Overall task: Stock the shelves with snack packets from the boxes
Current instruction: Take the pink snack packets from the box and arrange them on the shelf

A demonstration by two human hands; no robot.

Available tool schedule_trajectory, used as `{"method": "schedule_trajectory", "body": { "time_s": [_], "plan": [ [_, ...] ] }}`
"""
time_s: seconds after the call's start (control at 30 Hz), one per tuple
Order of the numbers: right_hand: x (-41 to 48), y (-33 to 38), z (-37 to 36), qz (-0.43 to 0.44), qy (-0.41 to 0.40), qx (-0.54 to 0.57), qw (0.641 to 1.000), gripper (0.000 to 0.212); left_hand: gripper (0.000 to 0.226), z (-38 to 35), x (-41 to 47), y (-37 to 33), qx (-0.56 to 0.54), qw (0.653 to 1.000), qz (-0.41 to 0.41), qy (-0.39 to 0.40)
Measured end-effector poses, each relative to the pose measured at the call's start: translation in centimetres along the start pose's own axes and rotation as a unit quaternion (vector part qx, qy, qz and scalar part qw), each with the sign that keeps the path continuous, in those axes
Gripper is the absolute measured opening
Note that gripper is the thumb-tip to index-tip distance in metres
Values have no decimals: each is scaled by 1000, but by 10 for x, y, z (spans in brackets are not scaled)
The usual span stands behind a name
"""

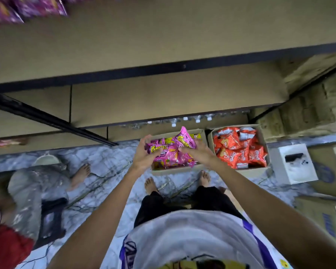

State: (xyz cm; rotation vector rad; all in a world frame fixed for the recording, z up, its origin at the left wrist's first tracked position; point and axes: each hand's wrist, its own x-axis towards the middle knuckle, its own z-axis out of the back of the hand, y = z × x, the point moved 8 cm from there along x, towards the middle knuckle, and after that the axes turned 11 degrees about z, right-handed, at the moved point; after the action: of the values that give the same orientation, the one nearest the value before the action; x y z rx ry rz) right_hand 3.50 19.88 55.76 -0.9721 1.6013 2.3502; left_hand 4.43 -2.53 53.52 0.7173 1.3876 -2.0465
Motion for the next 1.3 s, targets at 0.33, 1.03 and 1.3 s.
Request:
{"method": "schedule_trajectory", "body": {
  "time_s": [0.33,1.03,1.3],
  "plan": [
    [10,78,25,91,13,-67,993,26,61,46,-9,-64,33,998,-6,46],
    [62,302,126,323,11,-100,941,55,46,164,-54,-272,44,976,-181,-117],
    [114,373,110,337,-20,-141,930,76,40,231,-16,-320,81,957,-238,-147]
  ]
}}
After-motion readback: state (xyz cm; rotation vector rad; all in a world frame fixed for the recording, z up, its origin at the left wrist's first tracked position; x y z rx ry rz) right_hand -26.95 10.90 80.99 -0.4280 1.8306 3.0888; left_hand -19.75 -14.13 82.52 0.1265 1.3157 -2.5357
